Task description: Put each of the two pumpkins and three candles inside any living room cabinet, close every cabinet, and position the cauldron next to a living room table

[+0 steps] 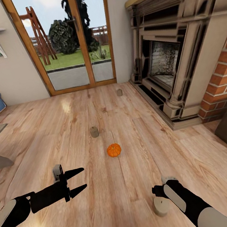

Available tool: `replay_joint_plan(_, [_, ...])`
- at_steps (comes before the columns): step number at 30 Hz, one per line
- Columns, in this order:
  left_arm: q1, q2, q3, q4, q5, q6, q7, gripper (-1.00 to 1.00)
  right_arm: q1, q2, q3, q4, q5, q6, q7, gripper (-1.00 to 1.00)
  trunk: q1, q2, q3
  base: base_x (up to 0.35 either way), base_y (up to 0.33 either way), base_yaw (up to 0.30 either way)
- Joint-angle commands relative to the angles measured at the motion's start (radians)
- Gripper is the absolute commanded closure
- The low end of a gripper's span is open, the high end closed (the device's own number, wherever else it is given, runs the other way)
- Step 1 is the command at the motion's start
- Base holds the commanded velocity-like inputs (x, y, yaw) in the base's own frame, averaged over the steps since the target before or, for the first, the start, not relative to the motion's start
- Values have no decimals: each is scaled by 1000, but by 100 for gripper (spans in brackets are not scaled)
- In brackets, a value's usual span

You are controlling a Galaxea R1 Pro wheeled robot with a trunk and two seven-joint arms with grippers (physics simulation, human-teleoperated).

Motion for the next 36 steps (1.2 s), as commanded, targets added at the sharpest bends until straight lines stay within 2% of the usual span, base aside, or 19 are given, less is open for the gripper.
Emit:
replay_joint_plan(1, [-1,0,-1,0,11,0,9,-100,-1,-1,7,0,-10,-2,-10,-100,0,-1,-5,0,0,0])
replay_joint_plan(26, [-1,0,-4,0,10,0,9,-100,-1,-1,7,-7,-9,-5,-10,-100,11,-7,-102,0,0,0])
replay_joint_plan(29, [-1,0,-4,0,10,0,9,-100,-1,-1,8,-8,-9,-5,-10,-100,11,-7,-102,0,0,0])
replay_joint_plan(36, [-1,0,-4,0,10,0,9,-100,-1,-1,19,-8,-9,-6,-10,-100,15,-8,-129,0,0,0])
